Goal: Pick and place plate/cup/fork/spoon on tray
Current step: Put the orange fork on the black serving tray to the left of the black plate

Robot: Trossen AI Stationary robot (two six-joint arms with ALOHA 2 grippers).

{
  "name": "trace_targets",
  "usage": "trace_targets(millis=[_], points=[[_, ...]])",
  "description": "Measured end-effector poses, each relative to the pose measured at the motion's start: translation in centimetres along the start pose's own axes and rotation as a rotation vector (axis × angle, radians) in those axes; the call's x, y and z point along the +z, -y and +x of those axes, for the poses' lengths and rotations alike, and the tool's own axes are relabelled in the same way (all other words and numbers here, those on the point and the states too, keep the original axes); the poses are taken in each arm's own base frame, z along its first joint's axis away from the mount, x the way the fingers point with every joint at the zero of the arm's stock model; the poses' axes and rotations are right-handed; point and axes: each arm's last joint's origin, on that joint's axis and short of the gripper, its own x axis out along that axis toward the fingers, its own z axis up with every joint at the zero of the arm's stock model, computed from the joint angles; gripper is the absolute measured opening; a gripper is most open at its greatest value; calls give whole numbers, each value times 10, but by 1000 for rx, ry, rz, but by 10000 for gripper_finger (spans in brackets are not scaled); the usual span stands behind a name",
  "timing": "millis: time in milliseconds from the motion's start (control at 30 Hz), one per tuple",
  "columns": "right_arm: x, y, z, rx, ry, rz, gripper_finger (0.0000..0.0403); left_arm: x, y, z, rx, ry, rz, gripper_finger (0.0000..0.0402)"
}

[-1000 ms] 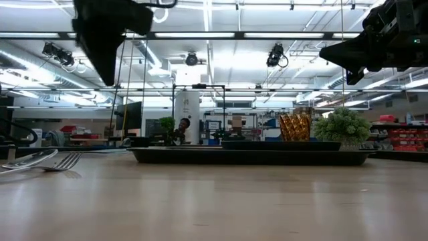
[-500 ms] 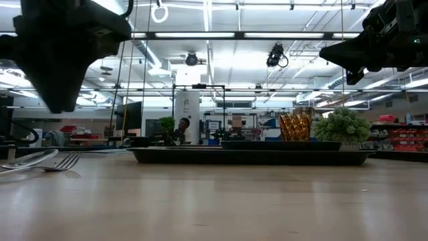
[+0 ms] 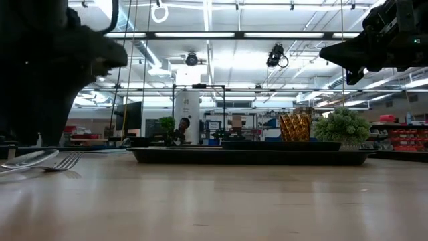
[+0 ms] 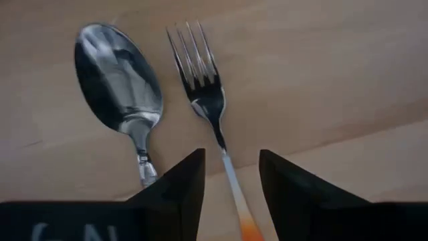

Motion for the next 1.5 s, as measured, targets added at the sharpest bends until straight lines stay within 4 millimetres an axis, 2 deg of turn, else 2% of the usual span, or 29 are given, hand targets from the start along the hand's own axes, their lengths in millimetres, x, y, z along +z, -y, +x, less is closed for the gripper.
trace_targets(millis=[200, 667, 867, 1233, 1400, 1500], points=[[0, 0, 0, 0, -1, 0, 34, -3, 3, 13, 29, 1, -2, 151], [0, 0, 0, 0, 1, 0, 34, -6, 4, 27, 55, 17, 13, 149], [0, 0, 0, 0, 0, 0, 34, -7, 4, 27, 48, 15, 14, 115], [0, 0, 0, -1, -1, 0, 34, -7, 4, 26, 46, 31, 59, 13], [0, 0, 0, 0, 0, 0, 34, 1, 8, 24, 27, 76, 68, 22], [0, 0, 0, 0, 0, 0, 34, 12, 15, 14, -2, 108, 95, 30]])
